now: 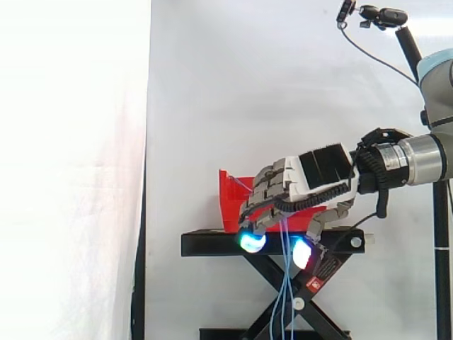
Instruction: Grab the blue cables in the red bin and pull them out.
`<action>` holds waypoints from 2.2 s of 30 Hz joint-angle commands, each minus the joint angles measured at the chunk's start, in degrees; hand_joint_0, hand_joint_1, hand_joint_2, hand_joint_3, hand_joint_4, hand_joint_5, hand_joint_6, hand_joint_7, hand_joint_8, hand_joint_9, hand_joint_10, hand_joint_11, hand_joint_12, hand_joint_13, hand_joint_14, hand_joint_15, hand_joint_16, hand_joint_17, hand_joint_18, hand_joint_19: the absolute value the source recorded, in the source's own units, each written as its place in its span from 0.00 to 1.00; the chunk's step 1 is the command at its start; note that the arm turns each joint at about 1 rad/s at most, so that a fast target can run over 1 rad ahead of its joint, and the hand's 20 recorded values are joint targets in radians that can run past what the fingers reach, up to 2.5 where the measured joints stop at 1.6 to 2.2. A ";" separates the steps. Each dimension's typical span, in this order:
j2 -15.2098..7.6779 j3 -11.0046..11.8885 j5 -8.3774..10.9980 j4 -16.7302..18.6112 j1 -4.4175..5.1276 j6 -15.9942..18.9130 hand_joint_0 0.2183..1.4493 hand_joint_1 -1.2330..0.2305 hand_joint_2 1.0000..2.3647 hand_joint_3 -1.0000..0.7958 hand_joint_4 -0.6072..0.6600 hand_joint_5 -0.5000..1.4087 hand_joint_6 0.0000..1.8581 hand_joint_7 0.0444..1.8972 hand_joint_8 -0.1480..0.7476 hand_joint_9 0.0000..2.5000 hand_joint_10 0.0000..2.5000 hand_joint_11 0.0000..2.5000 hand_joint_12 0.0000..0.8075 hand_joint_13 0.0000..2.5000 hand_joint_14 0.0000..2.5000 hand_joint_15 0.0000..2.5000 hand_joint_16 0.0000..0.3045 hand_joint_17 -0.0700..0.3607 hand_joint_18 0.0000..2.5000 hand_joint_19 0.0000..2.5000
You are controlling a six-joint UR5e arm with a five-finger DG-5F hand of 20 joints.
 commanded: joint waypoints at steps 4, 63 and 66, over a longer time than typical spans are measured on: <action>0.03 -0.01 0.38 -1.12 0.02 -0.84 0.44 0.23 0.00 0.00 0.61 0.59 0.01 0.27 0.43 0.22 0.01 0.16 0.43 0.23 0.01 0.16 0.17 0.43 0.18 0.20; -0.06 -0.01 3.10 -1.12 0.90 -13.76 0.44 0.19 0.00 0.00 0.50 0.60 0.01 0.31 0.40 0.21 0.01 0.16 0.42 0.23 0.01 0.16 0.17 0.43 0.17 0.21; 0.03 -0.01 3.19 -1.12 0.90 -13.76 0.44 0.17 0.00 0.00 0.49 0.60 0.00 0.32 0.39 0.21 0.01 0.16 0.42 0.23 0.01 0.16 0.17 0.43 0.17 0.21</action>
